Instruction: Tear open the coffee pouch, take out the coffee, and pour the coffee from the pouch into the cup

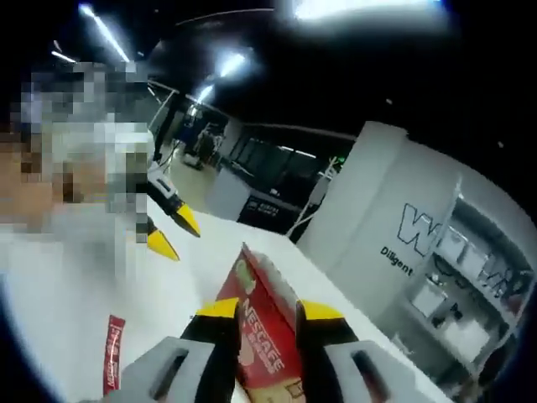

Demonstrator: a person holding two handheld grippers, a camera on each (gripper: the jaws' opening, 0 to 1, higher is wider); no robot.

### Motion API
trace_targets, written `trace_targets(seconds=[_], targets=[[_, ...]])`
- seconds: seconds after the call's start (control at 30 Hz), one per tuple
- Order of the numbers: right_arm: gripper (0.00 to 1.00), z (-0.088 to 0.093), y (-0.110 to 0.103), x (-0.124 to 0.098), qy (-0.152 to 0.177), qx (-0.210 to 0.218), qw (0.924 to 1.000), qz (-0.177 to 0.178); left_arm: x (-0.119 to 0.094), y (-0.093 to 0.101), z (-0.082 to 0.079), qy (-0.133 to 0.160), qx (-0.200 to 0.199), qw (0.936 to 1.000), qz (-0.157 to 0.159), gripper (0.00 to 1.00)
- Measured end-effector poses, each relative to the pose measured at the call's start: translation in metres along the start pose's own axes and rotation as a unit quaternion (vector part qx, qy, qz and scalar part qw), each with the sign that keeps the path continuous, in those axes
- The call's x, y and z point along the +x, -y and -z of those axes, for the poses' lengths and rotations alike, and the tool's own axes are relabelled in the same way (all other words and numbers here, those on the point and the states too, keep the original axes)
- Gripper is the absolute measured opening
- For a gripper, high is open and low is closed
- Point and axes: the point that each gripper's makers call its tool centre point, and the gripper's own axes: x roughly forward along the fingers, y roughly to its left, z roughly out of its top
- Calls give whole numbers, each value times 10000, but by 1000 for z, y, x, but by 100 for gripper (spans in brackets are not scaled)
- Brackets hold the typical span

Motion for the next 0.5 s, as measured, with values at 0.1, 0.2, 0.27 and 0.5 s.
trace_targets(seconds=[0.1, 0.2, 0.27, 0.5], targets=[[30, -8, 6, -9, 403, 579, 9973, 178, 0, 0, -2, 47, 25, 10000, 10, 30], [31, -12, 4, -14, 596, 773, 9951, 167, -1, -2, -4, 109, 16, 9999, -13, 30], [31, -16, 0, -19, 729, 866, 9934, 178, -2, -3, -5, 153, 20, 9999, -12, 28], [31, -33, -25, -40, 1406, 1235, 9820, 248, -3, -6, -14, 479, 291, 9984, -123, 25]])
